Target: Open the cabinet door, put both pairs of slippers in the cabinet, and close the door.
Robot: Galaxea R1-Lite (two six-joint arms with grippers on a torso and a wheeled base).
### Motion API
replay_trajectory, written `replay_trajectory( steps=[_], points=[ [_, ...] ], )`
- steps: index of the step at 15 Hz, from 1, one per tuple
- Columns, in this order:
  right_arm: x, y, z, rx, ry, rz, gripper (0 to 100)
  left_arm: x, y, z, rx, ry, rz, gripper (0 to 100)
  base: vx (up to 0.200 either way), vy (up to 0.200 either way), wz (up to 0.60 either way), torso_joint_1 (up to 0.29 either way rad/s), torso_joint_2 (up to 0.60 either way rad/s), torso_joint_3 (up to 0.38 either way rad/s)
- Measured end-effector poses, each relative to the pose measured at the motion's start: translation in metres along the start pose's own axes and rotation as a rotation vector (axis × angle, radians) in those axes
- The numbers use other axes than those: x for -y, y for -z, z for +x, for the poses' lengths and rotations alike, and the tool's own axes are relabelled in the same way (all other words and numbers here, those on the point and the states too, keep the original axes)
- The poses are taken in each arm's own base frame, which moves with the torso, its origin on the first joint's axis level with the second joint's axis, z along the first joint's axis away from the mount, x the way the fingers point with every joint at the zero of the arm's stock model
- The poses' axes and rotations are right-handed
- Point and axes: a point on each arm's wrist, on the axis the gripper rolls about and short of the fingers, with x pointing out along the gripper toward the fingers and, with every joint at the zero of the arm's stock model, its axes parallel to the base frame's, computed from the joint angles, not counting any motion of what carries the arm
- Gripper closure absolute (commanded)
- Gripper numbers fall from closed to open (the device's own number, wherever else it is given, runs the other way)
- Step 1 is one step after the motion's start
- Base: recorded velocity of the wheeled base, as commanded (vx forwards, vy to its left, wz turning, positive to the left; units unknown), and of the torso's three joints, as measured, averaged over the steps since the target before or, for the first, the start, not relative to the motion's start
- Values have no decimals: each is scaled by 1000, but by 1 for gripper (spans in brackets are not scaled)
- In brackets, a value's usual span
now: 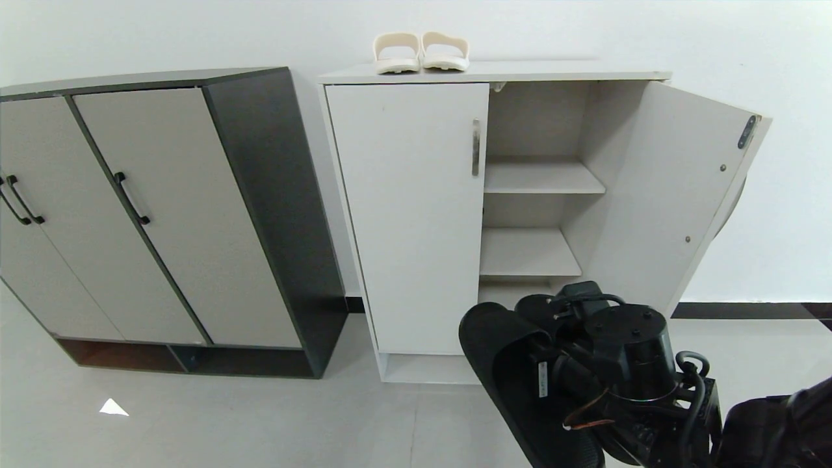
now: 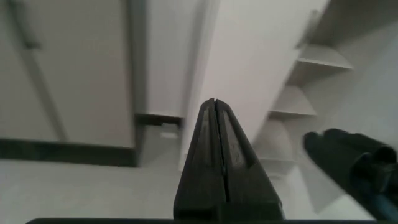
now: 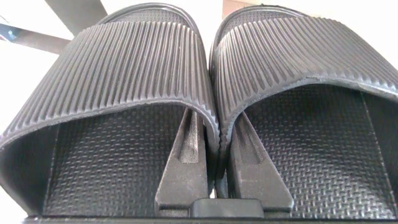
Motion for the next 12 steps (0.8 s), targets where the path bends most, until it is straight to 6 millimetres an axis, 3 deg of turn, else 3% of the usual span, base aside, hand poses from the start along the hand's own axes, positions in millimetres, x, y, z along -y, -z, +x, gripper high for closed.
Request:
replay_trajectory(
  steps=[2,5,8,12],
  points=[
    [0,2,2,-4,1,-4,100,-12,51,-40,-12,-118,45,100,0,0,0,0,0,0],
    [-1,4,4,-13,5,-9,100,-18,137,-48,-83,-186,95,100,0,0,0,0,0,0],
    [-2,6,7,-16,5,-14,100,-17,170,-45,-30,-38,118,100,0,0,0,0,0,0],
    [-8,4,12,-9,-2,-11,100,-16,178,-46,-28,18,128,100,0,0,0,0,0,0]
  ],
)
